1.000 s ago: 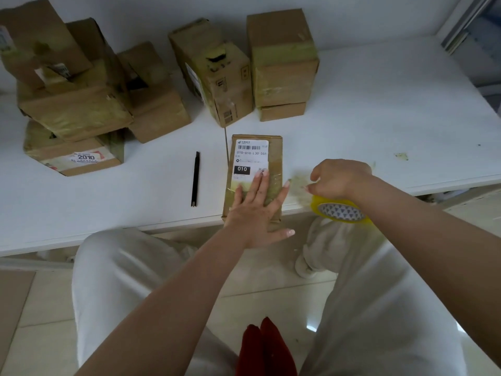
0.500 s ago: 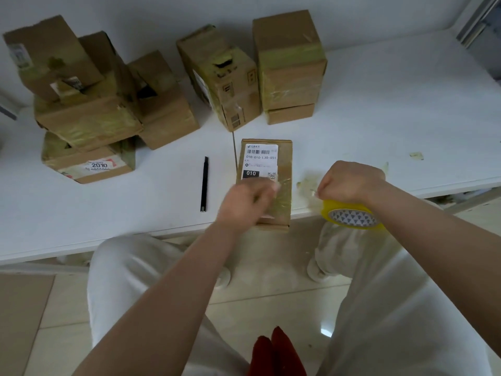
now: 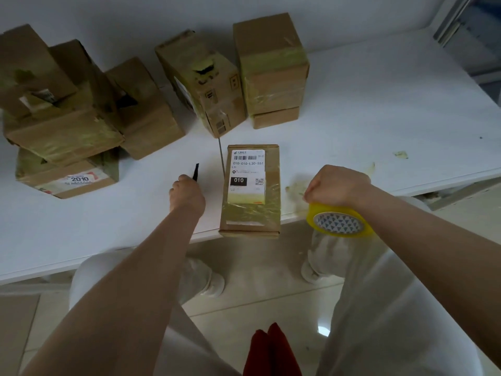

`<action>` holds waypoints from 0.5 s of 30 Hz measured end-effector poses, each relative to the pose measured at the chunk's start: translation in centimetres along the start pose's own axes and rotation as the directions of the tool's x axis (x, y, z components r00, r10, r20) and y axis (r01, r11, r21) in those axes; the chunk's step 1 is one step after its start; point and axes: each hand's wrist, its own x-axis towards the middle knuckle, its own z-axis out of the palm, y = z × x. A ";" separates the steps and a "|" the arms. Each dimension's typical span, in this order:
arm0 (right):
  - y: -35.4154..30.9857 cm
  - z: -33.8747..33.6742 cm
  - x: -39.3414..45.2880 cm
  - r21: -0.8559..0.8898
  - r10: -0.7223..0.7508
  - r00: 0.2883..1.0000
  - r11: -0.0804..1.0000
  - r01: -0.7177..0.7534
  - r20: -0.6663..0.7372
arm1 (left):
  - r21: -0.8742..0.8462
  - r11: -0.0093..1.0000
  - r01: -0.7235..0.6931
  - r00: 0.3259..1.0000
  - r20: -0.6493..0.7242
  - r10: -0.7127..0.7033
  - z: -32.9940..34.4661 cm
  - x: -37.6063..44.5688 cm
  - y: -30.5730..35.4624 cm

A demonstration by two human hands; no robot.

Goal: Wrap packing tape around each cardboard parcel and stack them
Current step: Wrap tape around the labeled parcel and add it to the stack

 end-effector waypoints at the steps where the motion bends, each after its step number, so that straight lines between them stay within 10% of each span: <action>1: 0.2 0.0 -0.1 0.013 -0.001 1.000 1.000 0.001 -0.007 | -0.037 0.999 0.008 1.000 0.011 -0.008 -0.1 0.0 -0.3; 6: 0.7 0.2 -0.9 0.045 0.007 0.999 0.999 -0.006 -0.031 | -0.286 0.957 -0.048 0.998 -0.058 0.033 -1.4 -1.7 -1.1; 10: 0.5 0.0 -1.3 0.055 0.015 0.999 0.998 -0.012 -0.051 | -0.204 0.908 -0.365 0.930 -0.113 0.349 -3.6 -5.4 1.4; 15: 0.3 0.3 -1.8 0.061 0.027 0.996 0.998 -0.022 -0.082 | -0.200 0.836 -0.511 0.739 0.395 0.546 -3.6 -9.3 5.7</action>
